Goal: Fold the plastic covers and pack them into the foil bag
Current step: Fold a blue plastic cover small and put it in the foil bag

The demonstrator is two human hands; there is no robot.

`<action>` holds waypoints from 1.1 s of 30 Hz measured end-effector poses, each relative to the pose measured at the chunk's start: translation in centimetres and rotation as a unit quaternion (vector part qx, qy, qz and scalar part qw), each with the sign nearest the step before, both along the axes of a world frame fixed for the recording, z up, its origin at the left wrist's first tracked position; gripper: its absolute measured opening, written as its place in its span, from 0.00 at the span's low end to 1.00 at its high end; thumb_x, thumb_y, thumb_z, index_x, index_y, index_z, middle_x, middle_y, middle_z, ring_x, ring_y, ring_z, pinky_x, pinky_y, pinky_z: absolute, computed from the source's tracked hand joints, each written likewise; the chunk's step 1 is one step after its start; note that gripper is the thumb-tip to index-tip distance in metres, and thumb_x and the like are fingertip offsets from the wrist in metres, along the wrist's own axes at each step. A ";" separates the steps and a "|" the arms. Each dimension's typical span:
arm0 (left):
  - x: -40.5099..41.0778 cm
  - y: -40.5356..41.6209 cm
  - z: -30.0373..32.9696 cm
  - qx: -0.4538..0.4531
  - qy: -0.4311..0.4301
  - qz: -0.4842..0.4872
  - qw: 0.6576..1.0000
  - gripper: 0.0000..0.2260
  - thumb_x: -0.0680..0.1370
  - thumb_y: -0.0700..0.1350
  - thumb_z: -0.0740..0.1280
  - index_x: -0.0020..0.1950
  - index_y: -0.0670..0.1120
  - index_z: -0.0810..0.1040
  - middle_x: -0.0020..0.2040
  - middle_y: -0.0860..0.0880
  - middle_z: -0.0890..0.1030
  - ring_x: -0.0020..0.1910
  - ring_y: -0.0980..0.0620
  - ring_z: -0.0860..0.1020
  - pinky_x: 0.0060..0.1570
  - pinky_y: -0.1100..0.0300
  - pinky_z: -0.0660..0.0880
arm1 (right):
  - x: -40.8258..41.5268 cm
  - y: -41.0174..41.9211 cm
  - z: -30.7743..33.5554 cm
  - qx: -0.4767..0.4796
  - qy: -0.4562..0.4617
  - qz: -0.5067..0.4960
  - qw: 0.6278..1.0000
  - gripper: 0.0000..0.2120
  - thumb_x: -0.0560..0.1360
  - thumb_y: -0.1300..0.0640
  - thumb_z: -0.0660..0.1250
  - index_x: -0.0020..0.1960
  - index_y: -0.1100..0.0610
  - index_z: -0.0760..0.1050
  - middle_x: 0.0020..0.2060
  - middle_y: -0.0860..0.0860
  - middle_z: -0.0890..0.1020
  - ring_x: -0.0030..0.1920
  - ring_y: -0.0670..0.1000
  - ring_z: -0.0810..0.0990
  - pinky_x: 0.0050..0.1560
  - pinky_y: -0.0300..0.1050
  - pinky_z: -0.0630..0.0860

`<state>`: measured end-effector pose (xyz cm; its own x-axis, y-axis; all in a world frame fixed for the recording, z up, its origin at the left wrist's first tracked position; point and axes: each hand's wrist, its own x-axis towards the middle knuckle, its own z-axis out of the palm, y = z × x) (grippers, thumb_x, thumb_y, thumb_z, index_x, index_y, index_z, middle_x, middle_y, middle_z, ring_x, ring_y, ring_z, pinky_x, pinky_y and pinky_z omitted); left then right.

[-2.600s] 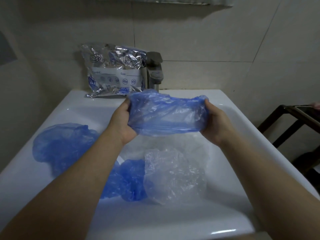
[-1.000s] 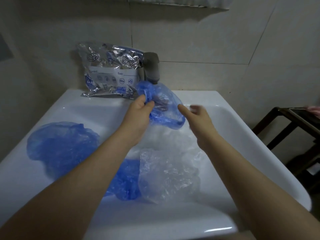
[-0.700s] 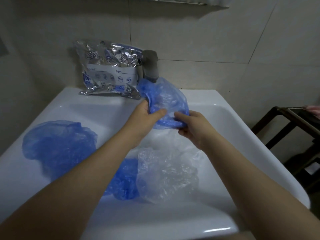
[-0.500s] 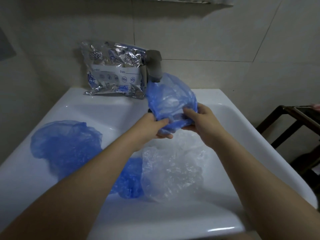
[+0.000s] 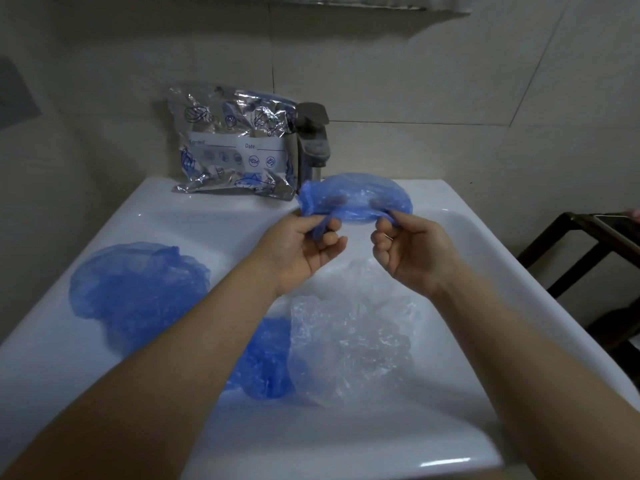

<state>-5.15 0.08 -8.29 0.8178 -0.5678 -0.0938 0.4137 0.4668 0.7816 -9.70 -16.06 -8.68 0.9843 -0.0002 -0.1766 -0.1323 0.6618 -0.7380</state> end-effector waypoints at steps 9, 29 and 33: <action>0.5 0.2 -0.4 0.027 -0.062 0.026 0.997 0.07 0.77 0.32 0.60 0.47 0.40 0.76 0.35 0.49 0.83 0.36 0.56 0.83 0.45 0.63 0.80 | 0.1 -0.5 -0.3 -0.152 -0.083 0.008 0.985 0.10 0.72 0.62 0.63 0.43 0.57 0.84 0.43 0.49 0.85 0.44 0.45 0.84 0.45 0.37 0.79; 0.8 0.7 -0.9 0.216 -0.150 0.005 0.965 0.05 0.79 0.39 0.61 0.46 0.46 0.74 0.28 0.51 0.81 0.27 0.58 0.77 0.36 0.63 0.71 | 0.1 -1.8 0.0 -0.171 -0.018 -0.035 0.984 0.02 0.75 0.62 0.62 0.47 0.57 0.72 0.22 0.48 0.68 0.19 0.42 0.64 0.22 0.29 0.60; 0.7 1.2 -0.3 0.043 -0.110 -0.046 0.992 0.10 0.76 0.38 0.60 0.46 0.49 0.80 0.30 0.50 0.80 0.27 0.57 0.76 0.30 0.66 0.75 | 0.0 -2.1 -0.1 -0.045 -0.121 0.025 0.991 0.04 0.62 0.57 0.73 0.37 0.52 0.81 0.21 0.45 0.72 0.19 0.40 0.68 0.22 0.30 0.66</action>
<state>-4.40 1.26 -8.61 0.7695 -0.6379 0.0307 0.2660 0.3638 0.8927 -9.73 -18.15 -8.80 0.9970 0.0440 0.0639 0.0257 0.5893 -0.8075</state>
